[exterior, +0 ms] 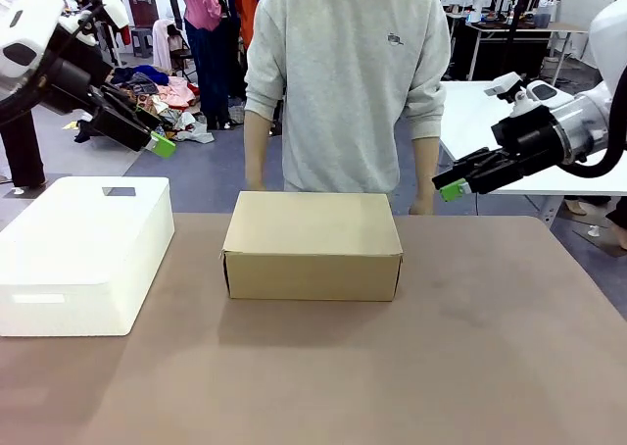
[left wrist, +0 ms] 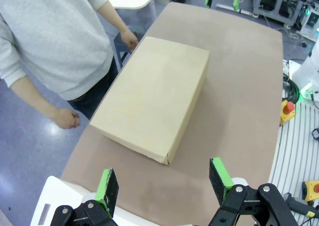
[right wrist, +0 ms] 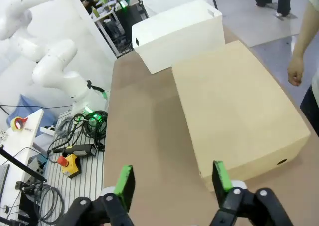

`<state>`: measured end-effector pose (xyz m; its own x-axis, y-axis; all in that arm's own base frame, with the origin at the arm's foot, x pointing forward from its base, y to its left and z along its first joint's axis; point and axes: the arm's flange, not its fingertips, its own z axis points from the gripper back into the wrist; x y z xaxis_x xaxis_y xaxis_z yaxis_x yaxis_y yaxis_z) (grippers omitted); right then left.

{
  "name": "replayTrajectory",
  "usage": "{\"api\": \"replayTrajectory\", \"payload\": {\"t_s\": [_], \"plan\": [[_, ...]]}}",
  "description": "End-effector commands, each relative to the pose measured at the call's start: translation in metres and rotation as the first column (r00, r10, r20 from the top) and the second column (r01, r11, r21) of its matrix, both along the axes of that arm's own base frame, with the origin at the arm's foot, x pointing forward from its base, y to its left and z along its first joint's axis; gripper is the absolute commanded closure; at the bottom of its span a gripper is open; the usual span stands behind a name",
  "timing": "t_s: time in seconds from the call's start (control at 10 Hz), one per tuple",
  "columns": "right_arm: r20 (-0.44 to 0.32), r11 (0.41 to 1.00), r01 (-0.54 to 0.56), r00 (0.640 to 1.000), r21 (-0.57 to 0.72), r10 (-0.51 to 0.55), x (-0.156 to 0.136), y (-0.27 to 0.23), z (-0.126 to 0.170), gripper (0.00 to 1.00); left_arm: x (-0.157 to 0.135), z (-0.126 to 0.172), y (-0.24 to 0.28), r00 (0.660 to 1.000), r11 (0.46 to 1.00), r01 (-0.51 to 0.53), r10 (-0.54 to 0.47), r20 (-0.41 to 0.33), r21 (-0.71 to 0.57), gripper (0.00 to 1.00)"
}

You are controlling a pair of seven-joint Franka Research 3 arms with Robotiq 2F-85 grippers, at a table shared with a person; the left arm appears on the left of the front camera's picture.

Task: Pack the shoes into the box.
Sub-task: Press down on the lid of the Shoes Box.

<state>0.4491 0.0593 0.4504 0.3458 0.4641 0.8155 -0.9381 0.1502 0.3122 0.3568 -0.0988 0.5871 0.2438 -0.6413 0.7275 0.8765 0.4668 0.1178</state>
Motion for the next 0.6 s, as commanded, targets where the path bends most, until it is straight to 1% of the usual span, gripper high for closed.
{"api": "replayTrajectory", "payload": {"t_s": [0.0,0.1,0.2,0.3,0.4,0.5], "plan": [[-0.026,0.995,0.066,0.997,-0.074,-0.068,-0.016,0.002,0.005,0.0,0.0,0.0,0.0,1.0,1.0,0.0,0.0,0.0,0.0,0.16],[-0.01,0.991,0.087,0.996,-0.105,-0.088,-0.026,0.003,0.007,0.0,0.0,0.021,-0.014,0.995,0.995,-0.096,0.095,-0.043,-0.034,0.34],[-0.005,0.987,0.084,0.996,-0.136,-0.085,-0.036,0.005,0.008,0.0,0.014,0.026,-0.029,0.988,0.988,-0.152,0.151,-0.044,-0.032,0.53],[0.016,0.981,0.098,0.995,-0.167,-0.097,-0.044,0.007,0.009,0.0,0.024,0.03,-0.04,0.983,0.984,-0.169,0.165,-0.075,-0.049,0.72],[0.025,0.977,0.1,0.995,-0.189,-0.097,-0.05,0.011,0.011,0.0,0.034,0.033,-0.049,0.98,0.981,-0.187,0.184,-0.074,-0.042,0.92],[0.057,0.962,0.156,0.988,-0.223,-0.147,-0.056,0.014,0.017,0.0,0.044,0.034,-0.06,0.97,0.974,-0.228,0.226,-0.092,-0.012,1.0]]}}
